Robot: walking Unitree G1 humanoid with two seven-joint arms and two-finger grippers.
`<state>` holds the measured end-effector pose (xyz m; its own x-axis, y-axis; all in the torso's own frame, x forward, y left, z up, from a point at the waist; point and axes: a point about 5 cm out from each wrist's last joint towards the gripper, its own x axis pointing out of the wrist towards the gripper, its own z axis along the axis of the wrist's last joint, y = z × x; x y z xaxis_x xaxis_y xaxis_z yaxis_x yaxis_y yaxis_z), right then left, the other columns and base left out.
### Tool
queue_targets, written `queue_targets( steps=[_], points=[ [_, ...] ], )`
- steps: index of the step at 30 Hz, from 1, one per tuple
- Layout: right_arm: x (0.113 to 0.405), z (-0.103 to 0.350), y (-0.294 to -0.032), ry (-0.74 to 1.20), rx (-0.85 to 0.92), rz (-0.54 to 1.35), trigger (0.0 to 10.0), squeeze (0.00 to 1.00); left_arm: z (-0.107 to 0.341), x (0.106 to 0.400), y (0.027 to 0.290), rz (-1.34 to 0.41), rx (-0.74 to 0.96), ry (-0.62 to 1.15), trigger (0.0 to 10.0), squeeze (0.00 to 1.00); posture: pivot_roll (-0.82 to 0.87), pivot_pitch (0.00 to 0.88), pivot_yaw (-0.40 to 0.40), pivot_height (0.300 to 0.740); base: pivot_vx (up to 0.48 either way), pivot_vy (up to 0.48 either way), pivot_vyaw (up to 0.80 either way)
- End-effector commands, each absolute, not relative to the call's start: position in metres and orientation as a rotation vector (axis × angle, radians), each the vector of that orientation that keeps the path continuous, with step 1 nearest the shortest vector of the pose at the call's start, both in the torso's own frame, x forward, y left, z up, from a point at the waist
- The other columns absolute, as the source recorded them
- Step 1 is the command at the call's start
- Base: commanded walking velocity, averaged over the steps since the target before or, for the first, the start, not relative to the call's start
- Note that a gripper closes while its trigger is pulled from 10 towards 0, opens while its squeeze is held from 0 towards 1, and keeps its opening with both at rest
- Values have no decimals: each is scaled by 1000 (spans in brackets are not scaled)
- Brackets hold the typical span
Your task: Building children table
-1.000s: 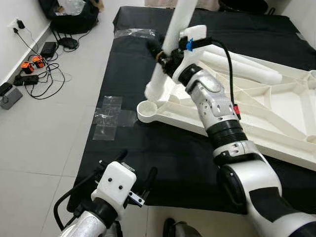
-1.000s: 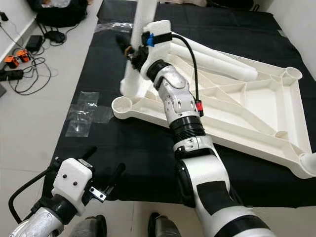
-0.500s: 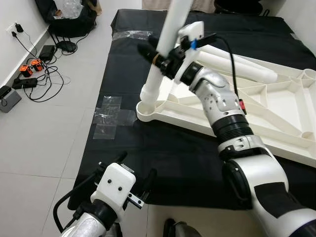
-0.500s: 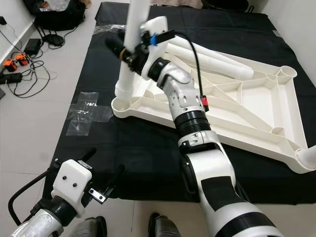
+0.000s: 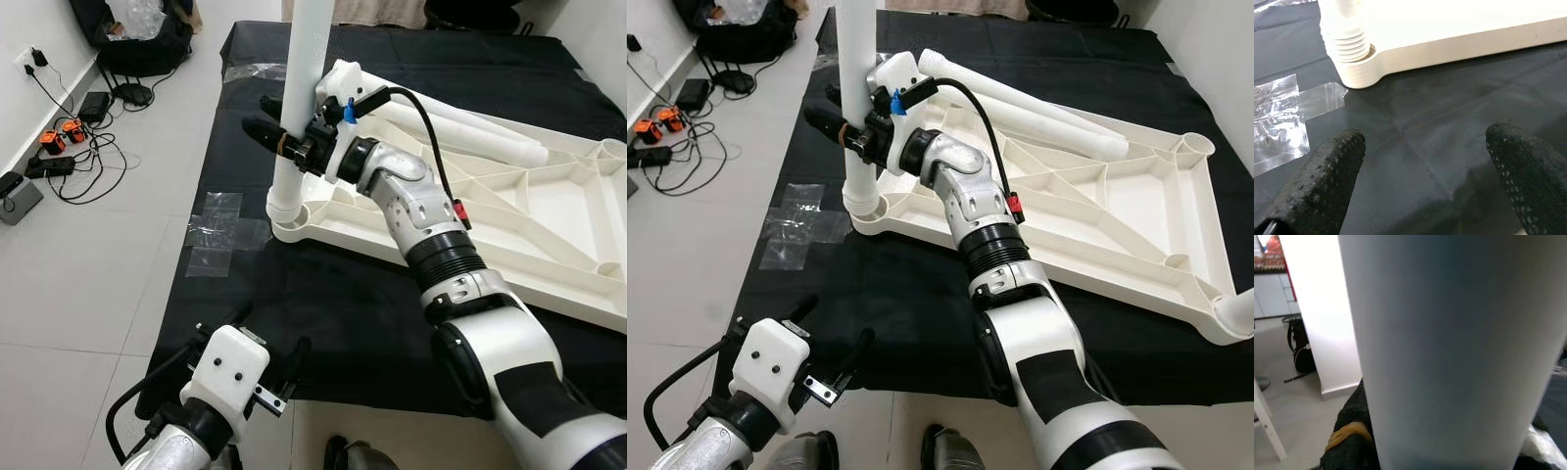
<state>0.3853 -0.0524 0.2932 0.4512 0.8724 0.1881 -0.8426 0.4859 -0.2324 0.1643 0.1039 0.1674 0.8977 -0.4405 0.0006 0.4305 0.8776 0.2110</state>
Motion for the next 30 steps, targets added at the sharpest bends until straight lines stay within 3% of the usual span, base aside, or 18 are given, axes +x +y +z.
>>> queue_targets(
  steps=[1, 10, 18, 22, 30],
  points=[
    [387, 267, -56, -181, -146, 1071, 10000, 0, 163, 163, 104, -453, 209, -31, 10000, 0, 119, 216, -101, 740, 0, 0, 0],
    [393, 259, -64, -106, -194, 1014, 10000, 0, 163, 164, 104, -454, 211, -34, 10000, 0, 118, 218, -101, 740, 0, 0, 0],
    [387, 242, -50, -8, -270, 1065, 10000, 0, 164, 165, 105, -450, 212, -35, 10000, 0, 118, 229, -102, 740, 0, 0, 0],
    [390, 235, -55, 48, -282, 1035, 10000, 0, 165, 165, 105, -450, 213, -36, 10000, 0, 118, 230, -102, 740, 0, 0, 0],
    [396, 239, -65, 73, -177, 969, 10000, 0, 165, 165, 106, -446, 214, -37, 10000, 0, 117, 230, -102, 740, 0, 0, 0]
  ],
)
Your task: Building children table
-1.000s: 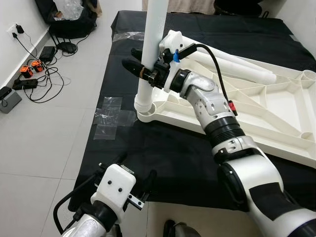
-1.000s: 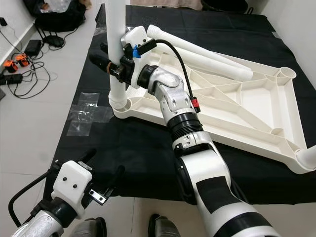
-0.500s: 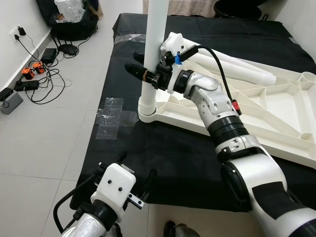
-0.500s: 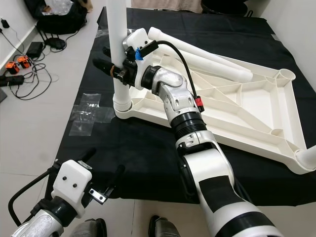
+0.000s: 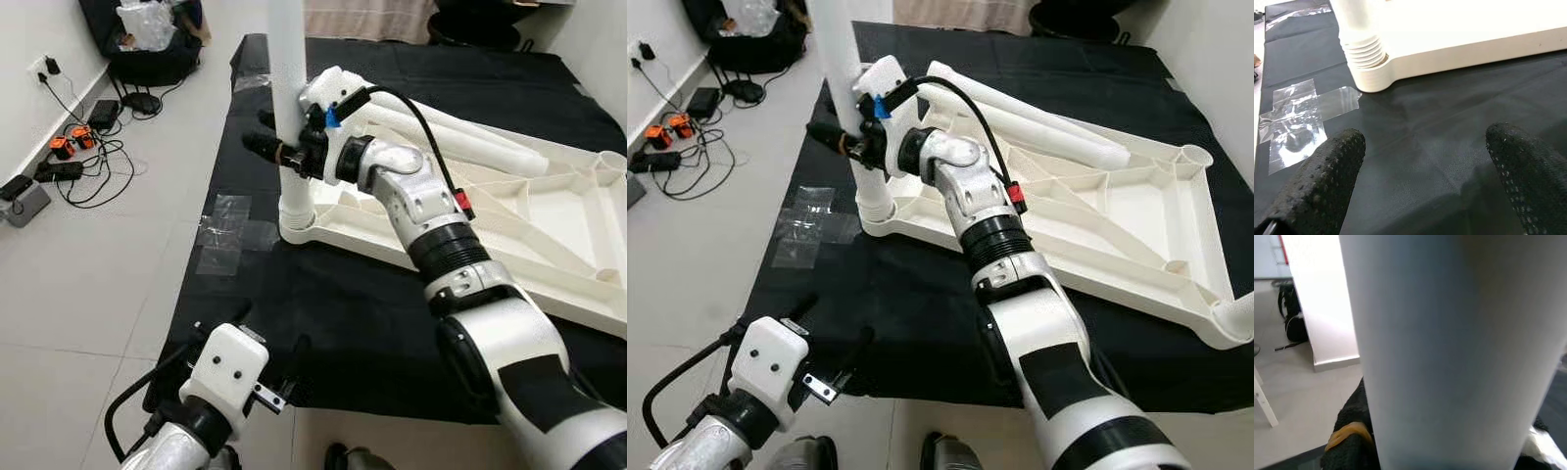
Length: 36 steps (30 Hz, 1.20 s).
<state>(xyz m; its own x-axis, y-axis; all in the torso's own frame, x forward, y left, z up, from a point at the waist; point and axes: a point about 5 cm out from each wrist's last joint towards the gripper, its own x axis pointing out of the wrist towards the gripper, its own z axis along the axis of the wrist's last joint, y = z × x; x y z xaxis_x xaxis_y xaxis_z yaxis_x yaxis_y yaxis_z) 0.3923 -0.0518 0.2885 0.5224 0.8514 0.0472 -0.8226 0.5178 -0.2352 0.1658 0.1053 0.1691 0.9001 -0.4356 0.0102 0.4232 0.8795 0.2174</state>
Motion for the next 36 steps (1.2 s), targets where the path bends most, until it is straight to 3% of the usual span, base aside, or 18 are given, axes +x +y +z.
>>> queue_targets(
  steps=[1, 9, 23, 36],
  points=[
    [398, 242, -65, 60, -175, 948, 10000, 0, 165, 165, 106, -447, 214, -37, 10000, 0, 118, 232, -101, 740, 0, 0, 0],
    [407, 256, -69, 30, -117, 818, 10000, 0, 165, 165, 106, -446, 218, -37, 10000, 0, 121, 234, -101, 740, 0, 0, 0],
    [406, 263, -66, 29, -87, 851, 10000, 0, 164, 165, 106, -447, 217, -34, 10000, 0, 120, 234, -102, 740, 0, 0, 0],
    [404, 303, -59, -121, 12, 867, 10000, 0, 164, 165, 107, -444, 219, -31, 10000, 0, 119, 234, -102, 740, 0, 0, 0]
  ],
)
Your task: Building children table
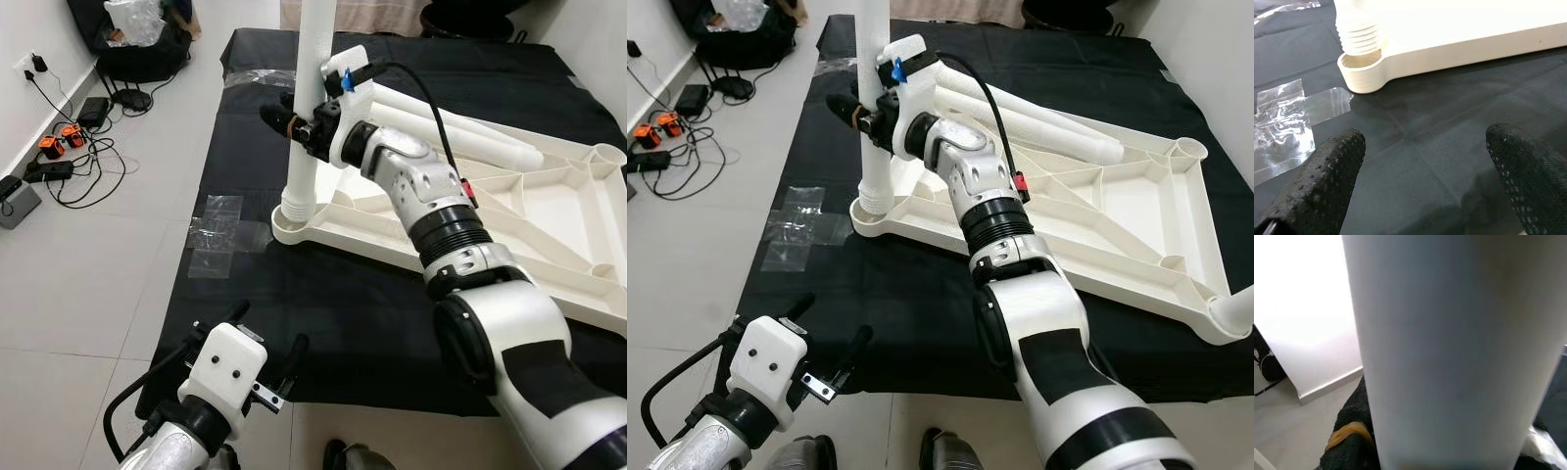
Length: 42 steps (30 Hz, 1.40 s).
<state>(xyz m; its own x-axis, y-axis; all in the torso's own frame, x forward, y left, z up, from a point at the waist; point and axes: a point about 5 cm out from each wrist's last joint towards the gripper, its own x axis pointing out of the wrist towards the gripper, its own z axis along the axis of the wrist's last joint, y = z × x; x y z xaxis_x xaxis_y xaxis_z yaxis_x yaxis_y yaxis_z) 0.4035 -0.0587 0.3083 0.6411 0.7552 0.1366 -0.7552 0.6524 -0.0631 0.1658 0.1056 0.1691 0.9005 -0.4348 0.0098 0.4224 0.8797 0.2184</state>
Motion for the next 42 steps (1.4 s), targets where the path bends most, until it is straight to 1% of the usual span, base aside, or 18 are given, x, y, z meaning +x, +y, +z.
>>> queue_targets(
  steps=[1, 4, 8, 11, 12, 19, 25, 31, 35, 42],
  points=[
    [404, 303, -59, -121, 12, 867, 10000, 0, 164, 165, 107, -444, 219, -31, 10000, 0, 119, 234, -102, 740, 0, 0, 0],
    [403, 306, -60, -129, 3, 878, 10000, 0, 164, 164, 107, -446, 218, -30, 10000, 0, 123, 230, -103, 740, 0, 0, 0],
    [396, 314, -60, -189, 2, 959, 10000, 0, 163, 163, 106, -449, 219, -29, 10000, 0, 124, 220, -98, 740, 0, 0, 0],
    [394, 316, -60, -203, 4, 968, 10000, 0, 163, 163, 106, -450, 219, -29, 10000, 0, 124, 220, -98, 740, 0, 0, 0],
    [390, 328, -65, -277, 36, 989, 10000, 0, 163, 163, 107, -451, 220, -28, 10000, 0, 125, 213, -97, 740, 0, 0, 0],
    [386, 339, -70, -345, 61, 1001, 10000, 0, 162, 164, 107, -452, 221, -29, 10000, 0, 125, 208, -94, 740, 0, 0, 0],
    [385, 337, -71, -343, 34, 1007, 10000, 0, 162, 164, 106, -456, 222, -31, 10000, 0, 125, 207, -93, 740, 0, 0, 0],
    [386, 323, -70, -303, 20, 1007, 10000, 0, 163, 165, 106, -456, 220, -33, 10000, 0, 127, 216, -95, 740, 0, 0, 0],
    [386, 305, -66, -253, 22, 1033, 10000, 0, 163, 165, 106, -455, 220, -32, 10000, 0, 126, 221, -95, 740, 0, 0, 0],
    [383, 298, -62, -236, 17, 1048, 10000, 0, 163, 164, 107, -453, 222, -30, 10000, 0, 127, 221, -95, 740, 0, 0, 0]
  ],
)
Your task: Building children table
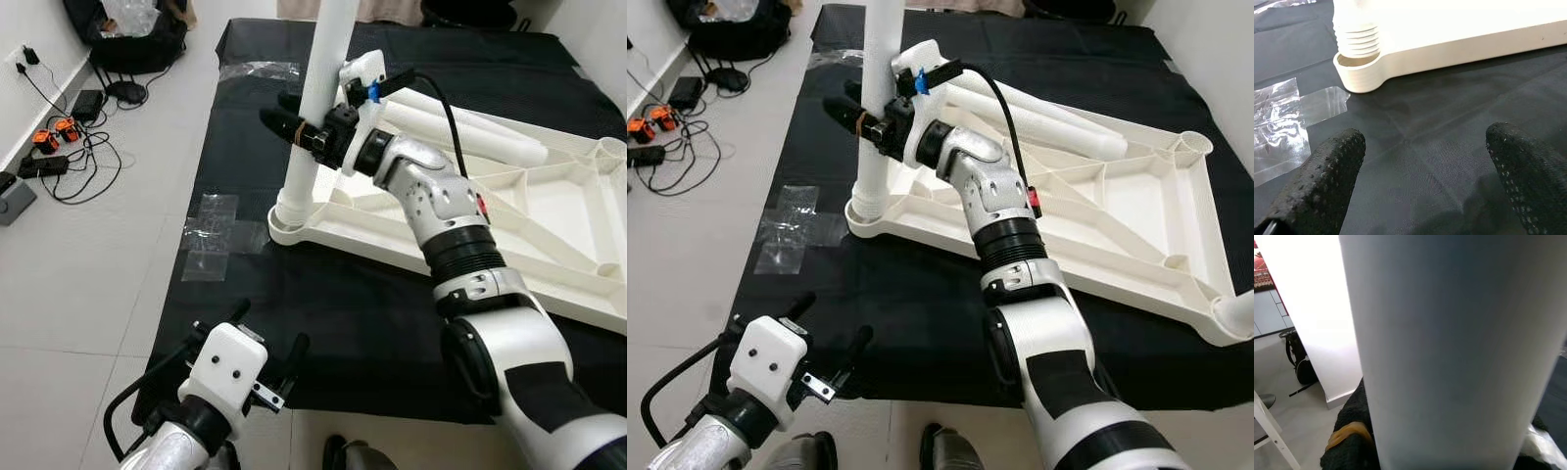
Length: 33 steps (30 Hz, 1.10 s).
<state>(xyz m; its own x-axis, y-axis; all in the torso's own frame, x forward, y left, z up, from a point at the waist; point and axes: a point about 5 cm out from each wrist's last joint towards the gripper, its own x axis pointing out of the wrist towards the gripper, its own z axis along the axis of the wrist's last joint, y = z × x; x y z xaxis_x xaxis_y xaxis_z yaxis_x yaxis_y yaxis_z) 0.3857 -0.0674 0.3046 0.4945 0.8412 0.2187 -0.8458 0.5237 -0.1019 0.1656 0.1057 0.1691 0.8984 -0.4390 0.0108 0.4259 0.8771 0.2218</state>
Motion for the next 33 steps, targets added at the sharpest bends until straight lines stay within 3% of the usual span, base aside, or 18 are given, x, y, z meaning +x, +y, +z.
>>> queue_targets(
  steps=[1, 18, 33],
  points=[
    [383, 298, -62, -236, 17, 1048, 10000, 0, 163, 164, 107, -453, 222, -30, 10000, 0, 127, 221, -95, 740, 0, 0, 0],
    [377, 308, -46, -289, -2, 1070, 10000, 0, 163, 165, 107, -451, 221, -29, 10000, 0, 125, 226, -99, 740, 0, 0, 0],
    [384, 307, -63, -274, -49, 1010, 10000, 0, 164, 165, 107, -446, 220, -32, 10000, 0, 124, 228, -101, 740, 0, 0, 0]
  ],
)
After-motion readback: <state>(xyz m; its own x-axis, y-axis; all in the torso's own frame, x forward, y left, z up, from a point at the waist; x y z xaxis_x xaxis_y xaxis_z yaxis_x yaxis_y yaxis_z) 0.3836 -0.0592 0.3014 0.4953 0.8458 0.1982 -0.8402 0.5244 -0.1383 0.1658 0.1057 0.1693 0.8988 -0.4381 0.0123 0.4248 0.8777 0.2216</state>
